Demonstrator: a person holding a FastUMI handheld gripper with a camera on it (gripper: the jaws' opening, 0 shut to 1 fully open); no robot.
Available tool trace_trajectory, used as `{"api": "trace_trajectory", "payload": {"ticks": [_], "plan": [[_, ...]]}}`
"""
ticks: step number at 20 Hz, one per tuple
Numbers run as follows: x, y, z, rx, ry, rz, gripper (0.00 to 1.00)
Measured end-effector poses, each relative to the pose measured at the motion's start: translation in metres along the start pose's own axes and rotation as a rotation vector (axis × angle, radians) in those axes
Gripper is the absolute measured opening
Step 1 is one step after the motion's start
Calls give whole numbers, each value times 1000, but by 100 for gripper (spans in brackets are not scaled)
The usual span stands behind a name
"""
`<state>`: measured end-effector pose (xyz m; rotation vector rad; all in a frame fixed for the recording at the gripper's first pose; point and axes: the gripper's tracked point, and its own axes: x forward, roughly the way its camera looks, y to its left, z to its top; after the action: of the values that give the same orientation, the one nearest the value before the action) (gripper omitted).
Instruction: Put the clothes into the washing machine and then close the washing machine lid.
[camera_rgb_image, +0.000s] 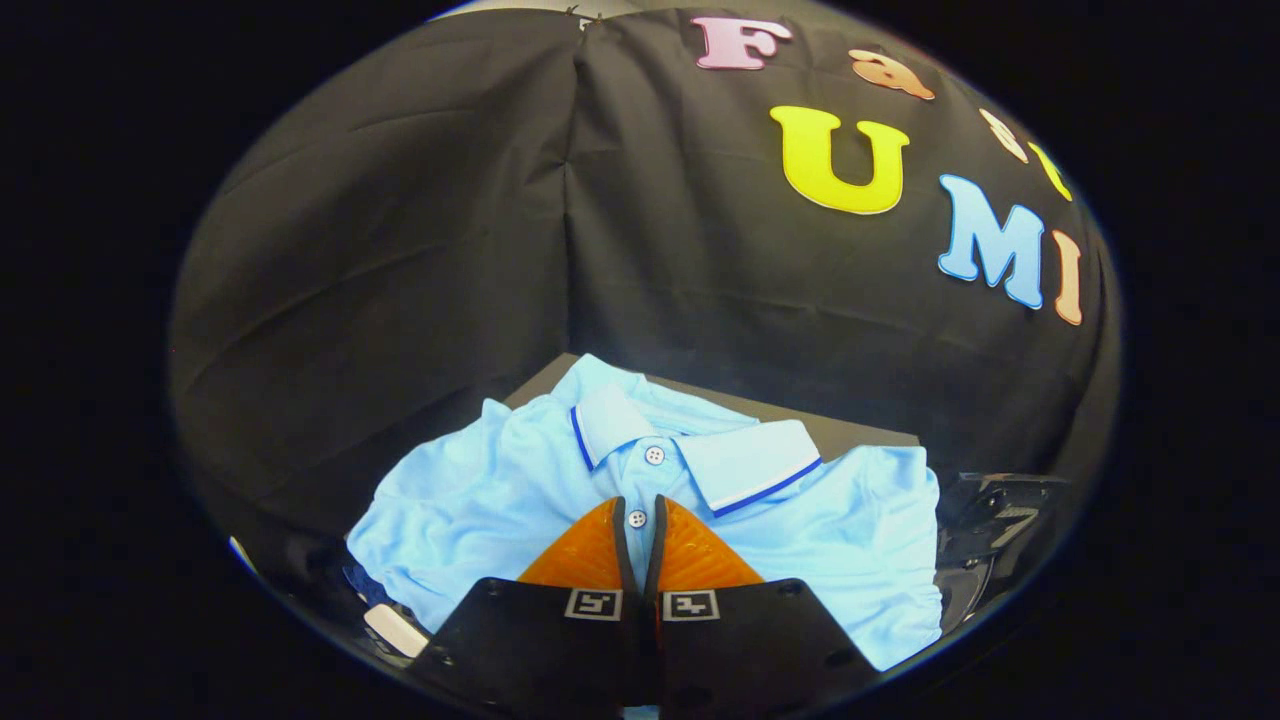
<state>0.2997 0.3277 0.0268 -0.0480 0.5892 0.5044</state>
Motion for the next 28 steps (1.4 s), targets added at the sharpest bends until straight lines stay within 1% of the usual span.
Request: {"api": "trace_trajectory", "payload": {"ticks": [12,16,24,28], "plan": [[-88,-23,94,49,-267,24,1],[-122,-33,128,44,-351,18,1],[-166,-50,149,59,-420,14,1],[-189,-70,156,59,-445,-8,1]]}}
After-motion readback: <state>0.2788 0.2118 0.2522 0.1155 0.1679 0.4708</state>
